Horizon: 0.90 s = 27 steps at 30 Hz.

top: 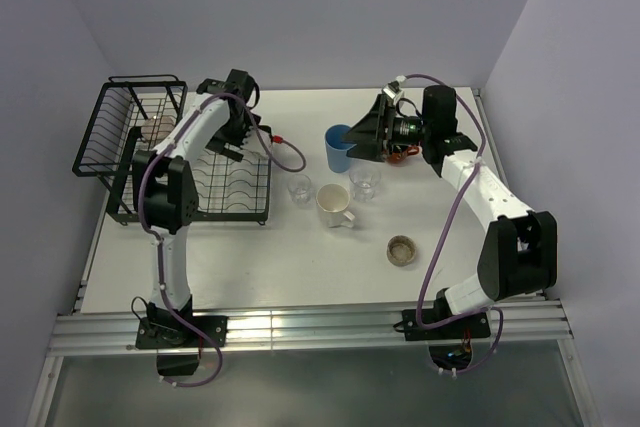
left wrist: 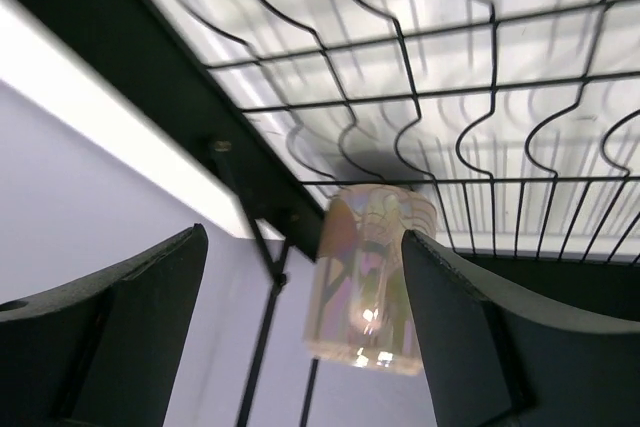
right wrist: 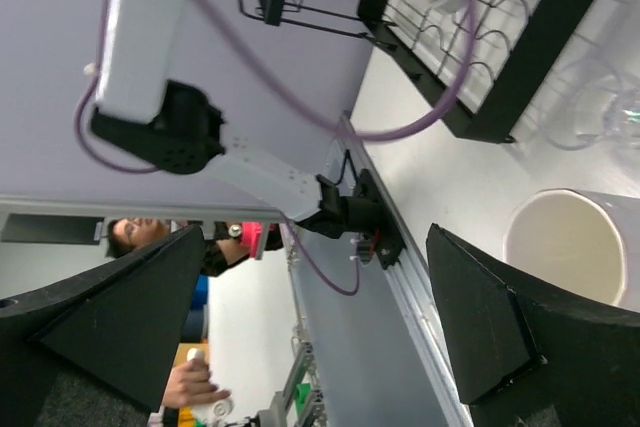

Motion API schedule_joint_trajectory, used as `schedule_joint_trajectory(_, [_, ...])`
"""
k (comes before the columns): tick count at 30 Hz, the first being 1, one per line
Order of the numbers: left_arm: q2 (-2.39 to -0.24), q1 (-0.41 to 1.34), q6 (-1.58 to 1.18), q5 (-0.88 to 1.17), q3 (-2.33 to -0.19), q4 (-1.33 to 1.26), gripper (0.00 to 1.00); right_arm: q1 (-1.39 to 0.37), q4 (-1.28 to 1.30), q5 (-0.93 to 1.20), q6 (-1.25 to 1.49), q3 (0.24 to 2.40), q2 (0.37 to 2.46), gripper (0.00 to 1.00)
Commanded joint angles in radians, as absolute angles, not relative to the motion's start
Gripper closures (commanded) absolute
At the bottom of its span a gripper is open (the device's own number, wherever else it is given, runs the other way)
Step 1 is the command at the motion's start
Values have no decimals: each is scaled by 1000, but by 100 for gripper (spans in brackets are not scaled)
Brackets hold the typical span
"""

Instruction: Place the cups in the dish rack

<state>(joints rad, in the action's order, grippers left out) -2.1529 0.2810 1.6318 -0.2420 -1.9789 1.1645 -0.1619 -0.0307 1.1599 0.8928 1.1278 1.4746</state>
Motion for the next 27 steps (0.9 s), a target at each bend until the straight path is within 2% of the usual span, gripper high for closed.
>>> schedule_joint_trajectory(1, [-2011,337,1600,-134,-1999,1210,13,-156,63,1123,779,1196,1414,0])
schedule_joint_trajectory(6, [-1899,373,1534,-8,-2002,1229,13,-138,236,1048,618,1261,1385,0])
schedule_joint_trajectory(12, [-1738,373,1363,241,-1974,1206,12,-130,481,875,379,1362,1356,0])
schedule_joint_trajectory(19, [-1479,373,1108,501,-1708,1008,12,-155,681,671,184,1445,1365,0])
schedule_joint_trajectory(27, [-1224,353,689,771,-1476,744,11,-313,871,456,-29,1551,1479,10])
